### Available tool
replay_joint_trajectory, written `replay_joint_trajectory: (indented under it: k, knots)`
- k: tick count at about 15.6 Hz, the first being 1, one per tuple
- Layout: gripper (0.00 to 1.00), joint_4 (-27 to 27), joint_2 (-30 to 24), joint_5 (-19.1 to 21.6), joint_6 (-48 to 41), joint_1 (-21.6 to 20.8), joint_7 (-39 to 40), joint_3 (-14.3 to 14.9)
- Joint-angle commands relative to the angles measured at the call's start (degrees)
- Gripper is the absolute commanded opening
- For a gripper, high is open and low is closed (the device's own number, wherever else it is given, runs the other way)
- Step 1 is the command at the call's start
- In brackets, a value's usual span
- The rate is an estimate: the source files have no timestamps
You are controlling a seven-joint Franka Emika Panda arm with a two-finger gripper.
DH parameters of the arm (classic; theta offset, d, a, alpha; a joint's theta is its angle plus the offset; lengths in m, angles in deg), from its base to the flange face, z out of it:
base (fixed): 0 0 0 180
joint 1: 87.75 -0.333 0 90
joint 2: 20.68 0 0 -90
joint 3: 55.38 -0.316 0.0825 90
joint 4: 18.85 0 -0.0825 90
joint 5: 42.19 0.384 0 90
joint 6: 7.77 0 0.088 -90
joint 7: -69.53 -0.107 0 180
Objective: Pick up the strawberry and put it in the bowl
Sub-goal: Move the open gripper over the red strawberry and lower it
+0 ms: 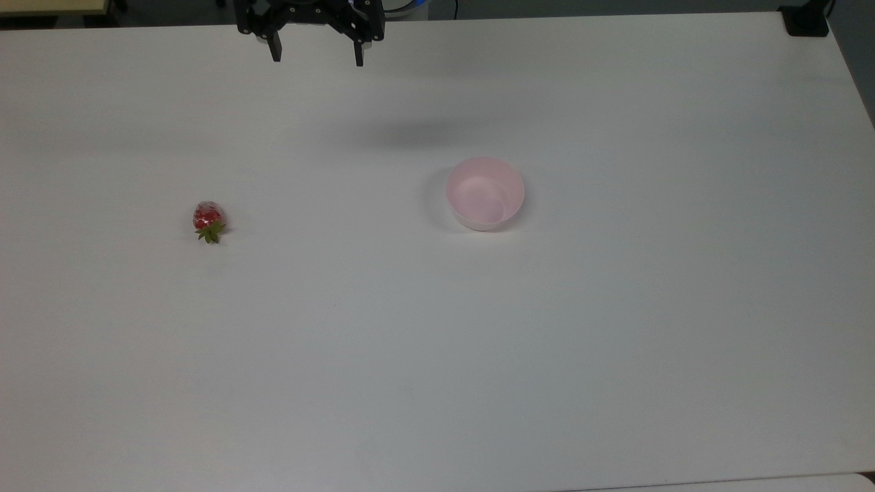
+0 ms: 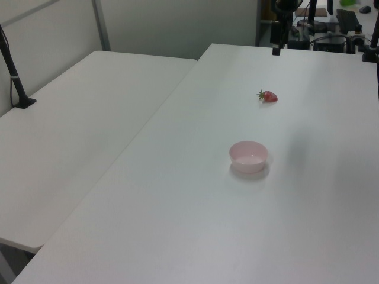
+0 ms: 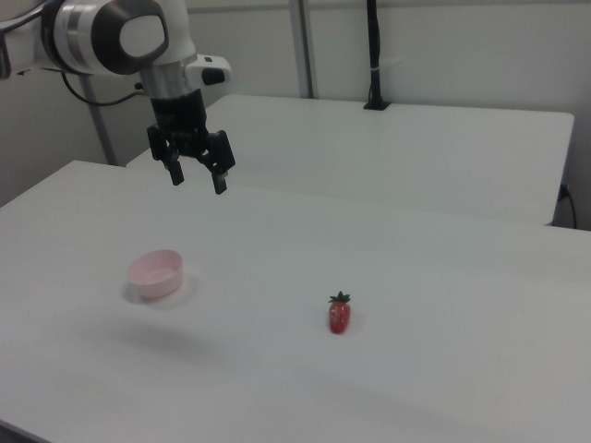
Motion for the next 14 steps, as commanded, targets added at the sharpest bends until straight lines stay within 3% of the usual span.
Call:
replay_joint_trajectory:
  k: [1,6,10,14]
  knots:
    - [1.0,-0.08,3.24,0.47,2.23,0.4,7.86,0.56]
    - [1.0,-0.17,12.82,3.64,13.55,2.86,19.4,5.57]
    - [1.0,-0.17,20.29,3.11,20.07,4.79,25.55,6.8]
    - [1.0,-0.17,24.08,3.2,24.73,6.72,26.44,8.13]
